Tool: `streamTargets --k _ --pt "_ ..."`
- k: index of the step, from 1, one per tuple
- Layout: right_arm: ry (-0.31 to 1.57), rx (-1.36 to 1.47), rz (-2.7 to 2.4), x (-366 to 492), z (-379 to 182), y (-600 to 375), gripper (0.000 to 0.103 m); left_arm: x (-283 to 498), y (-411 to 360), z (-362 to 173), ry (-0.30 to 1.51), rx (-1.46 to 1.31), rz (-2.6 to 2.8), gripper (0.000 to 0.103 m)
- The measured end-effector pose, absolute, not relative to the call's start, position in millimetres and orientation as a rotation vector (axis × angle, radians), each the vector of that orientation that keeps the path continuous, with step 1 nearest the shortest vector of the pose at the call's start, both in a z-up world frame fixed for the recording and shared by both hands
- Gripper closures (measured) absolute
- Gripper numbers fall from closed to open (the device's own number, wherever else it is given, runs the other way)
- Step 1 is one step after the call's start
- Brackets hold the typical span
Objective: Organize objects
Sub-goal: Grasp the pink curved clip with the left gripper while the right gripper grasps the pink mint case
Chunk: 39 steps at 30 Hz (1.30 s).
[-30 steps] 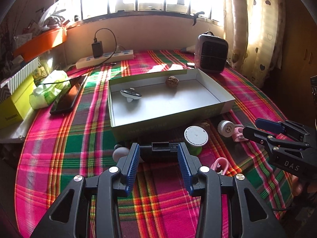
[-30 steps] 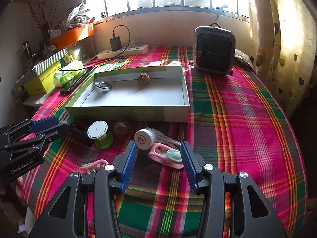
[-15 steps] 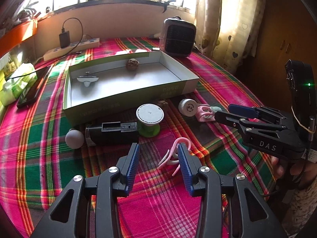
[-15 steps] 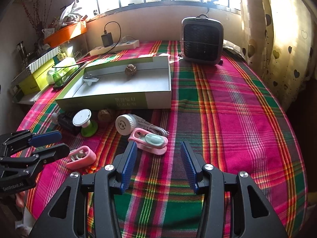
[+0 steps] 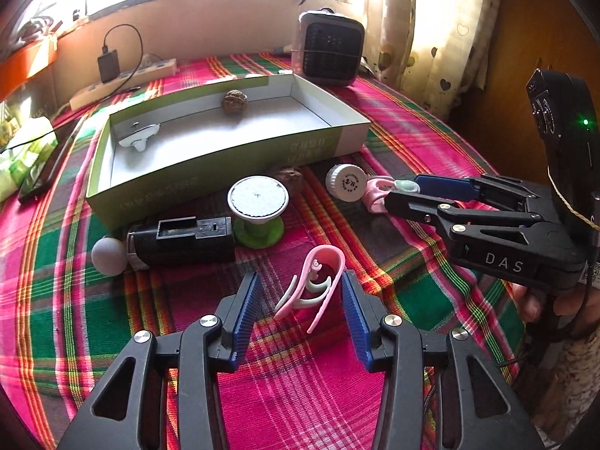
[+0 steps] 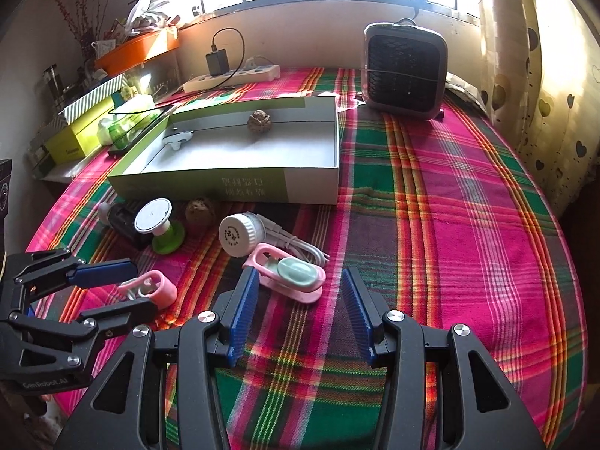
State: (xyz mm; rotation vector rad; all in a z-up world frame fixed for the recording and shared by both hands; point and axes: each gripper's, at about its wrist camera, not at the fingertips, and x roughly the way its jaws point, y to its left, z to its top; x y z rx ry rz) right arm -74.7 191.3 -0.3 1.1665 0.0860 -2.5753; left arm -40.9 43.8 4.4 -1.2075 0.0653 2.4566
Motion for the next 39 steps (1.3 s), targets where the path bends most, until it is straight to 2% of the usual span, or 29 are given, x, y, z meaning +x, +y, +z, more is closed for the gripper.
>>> streamTargets --k 12,32,37,39 --pt "0.131 1.137 -2.422 -64 -1 173 0.056 -50 30 4 0.047 -1.254 2.53 0.06" --pt "0.152 1.219 -2.541 -77 -7 171 0.056 -51 32 3 0.084 -1.255 2.568 0.06" --pt "0.177 1.222 -2.553 -76 -8 170 0.056 -51 34 3 0.083 -1.254 2.579 0.062" --pt "0.186 1.222 -2.555 -76 -8 170 0.056 -51 33 3 0.087 -1.254 2.585 0.066"
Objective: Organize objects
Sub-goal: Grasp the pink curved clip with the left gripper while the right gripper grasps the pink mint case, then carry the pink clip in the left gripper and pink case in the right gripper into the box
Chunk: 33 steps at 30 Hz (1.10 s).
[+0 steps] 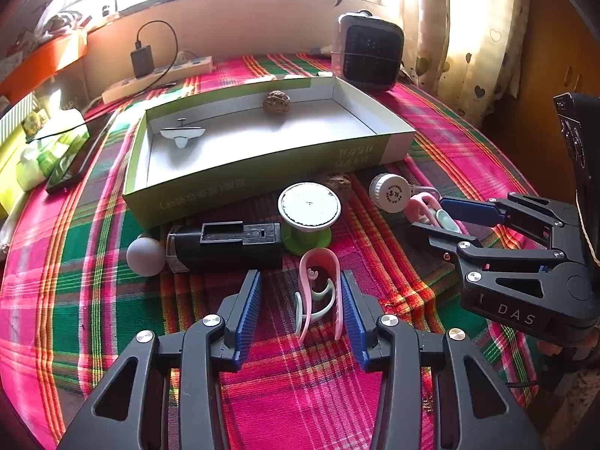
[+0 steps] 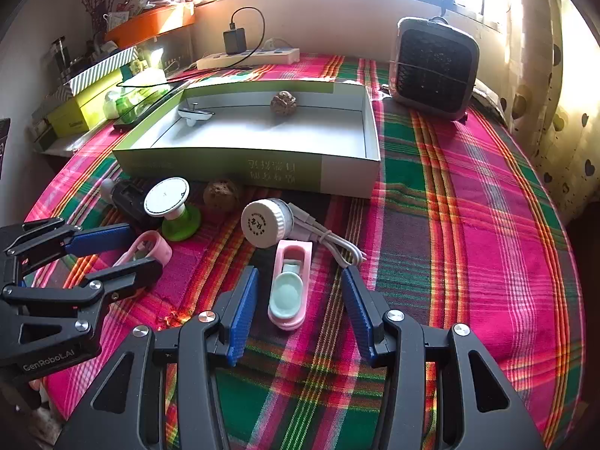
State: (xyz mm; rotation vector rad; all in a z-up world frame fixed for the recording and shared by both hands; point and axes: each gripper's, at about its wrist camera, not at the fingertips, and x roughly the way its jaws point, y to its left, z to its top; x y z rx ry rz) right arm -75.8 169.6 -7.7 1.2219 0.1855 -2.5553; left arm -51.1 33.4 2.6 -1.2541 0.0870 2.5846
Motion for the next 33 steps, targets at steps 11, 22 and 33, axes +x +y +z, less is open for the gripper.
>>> streamTargets --k 11,22,33 --pt "0.164 1.225 -2.579 -75.2 -7.0 173.2 0.073 -51.7 33.8 2.8 0.085 -1.257 2.587 0.082" --pt "0.17 1.228 -2.594 -75.5 -6.7 174.9 0.084 -51.3 33.9 2.7 0.076 -1.256 2.586 0.082" --pt "0.17 1.226 -2.593 -74.4 -6.8 173.3 0.084 -51.2 33.6 2.9 0.077 -1.257 2.587 0.082"
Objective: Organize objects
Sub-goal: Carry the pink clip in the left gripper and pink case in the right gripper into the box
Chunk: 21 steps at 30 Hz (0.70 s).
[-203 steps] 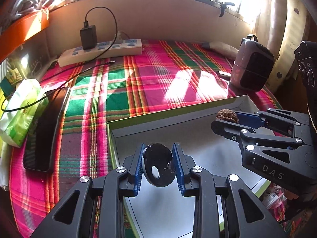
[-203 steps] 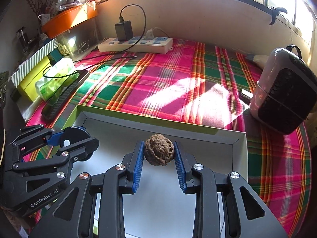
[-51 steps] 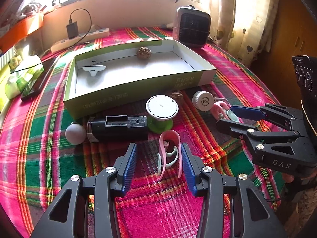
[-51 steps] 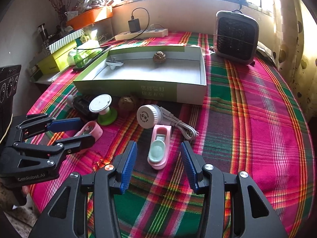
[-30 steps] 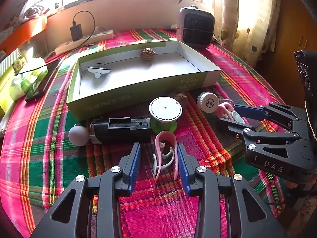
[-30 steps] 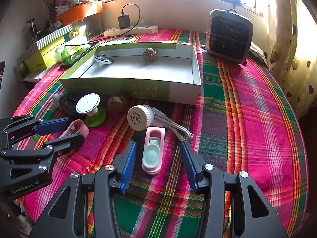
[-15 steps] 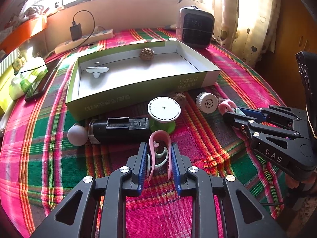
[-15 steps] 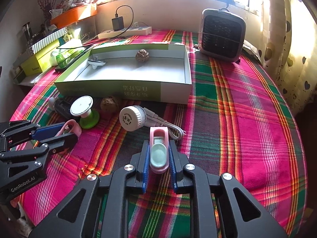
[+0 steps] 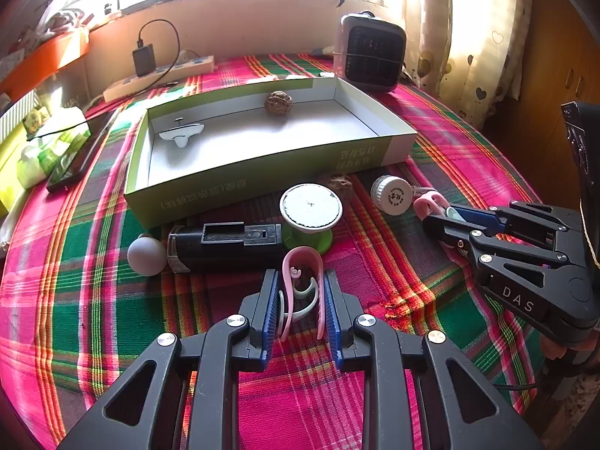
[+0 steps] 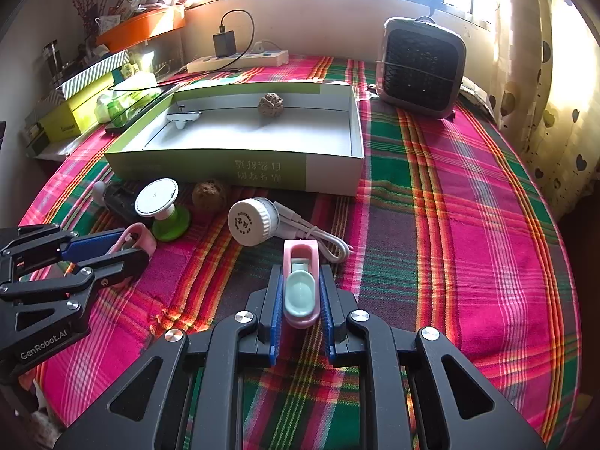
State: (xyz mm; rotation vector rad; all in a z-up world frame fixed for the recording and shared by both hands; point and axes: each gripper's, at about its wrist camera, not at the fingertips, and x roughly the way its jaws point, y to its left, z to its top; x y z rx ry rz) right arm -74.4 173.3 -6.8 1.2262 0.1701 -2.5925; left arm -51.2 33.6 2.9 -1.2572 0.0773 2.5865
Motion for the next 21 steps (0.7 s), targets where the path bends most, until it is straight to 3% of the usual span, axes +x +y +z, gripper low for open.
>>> streamTargets --k 21 --pt "0.139 1.15 -2.586 -69 13 171 0.084 -47 32 23 0.043 -1.193 2.585 0.082"
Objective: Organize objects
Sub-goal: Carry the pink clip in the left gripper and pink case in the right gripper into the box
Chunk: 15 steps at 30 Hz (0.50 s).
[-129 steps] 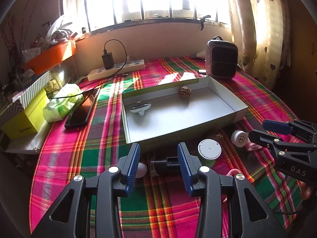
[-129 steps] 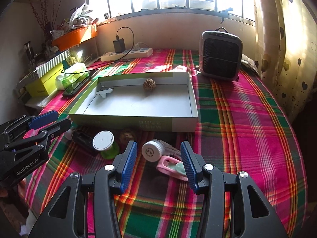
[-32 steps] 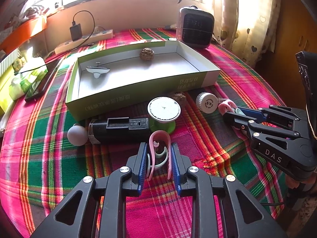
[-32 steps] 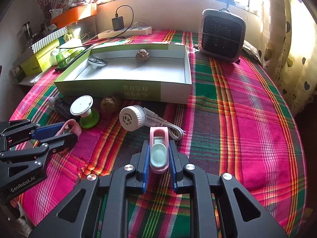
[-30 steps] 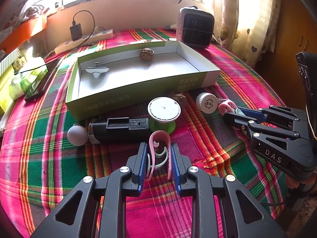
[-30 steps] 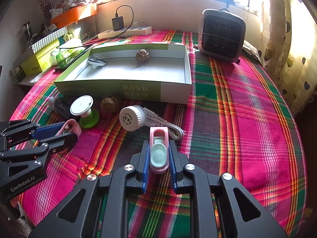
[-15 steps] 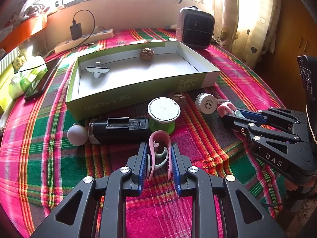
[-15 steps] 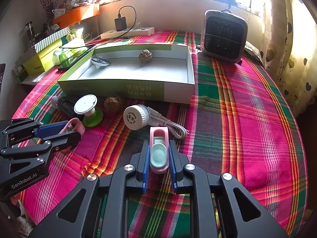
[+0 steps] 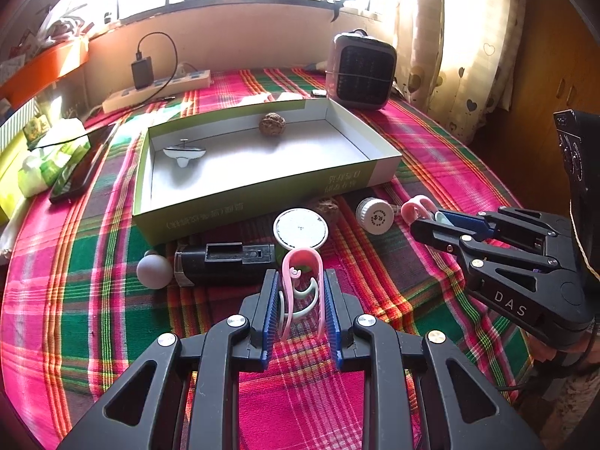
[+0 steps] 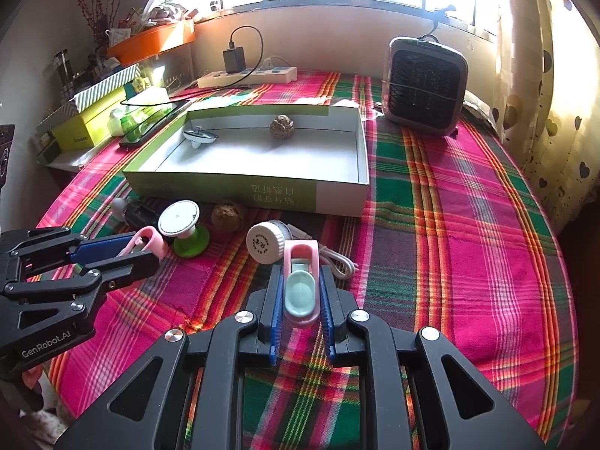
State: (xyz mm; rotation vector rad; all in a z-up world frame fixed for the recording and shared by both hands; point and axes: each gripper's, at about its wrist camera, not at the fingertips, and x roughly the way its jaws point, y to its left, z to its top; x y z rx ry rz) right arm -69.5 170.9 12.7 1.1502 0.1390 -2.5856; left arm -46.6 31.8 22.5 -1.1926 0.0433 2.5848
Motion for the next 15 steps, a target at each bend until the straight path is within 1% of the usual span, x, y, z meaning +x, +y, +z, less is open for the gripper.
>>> streamTargets --k 15 --pt "0.136 1.082 -2.602 -91 42 165 0.084 -72 24 51 0.025 -1.13 2.604 0.082"
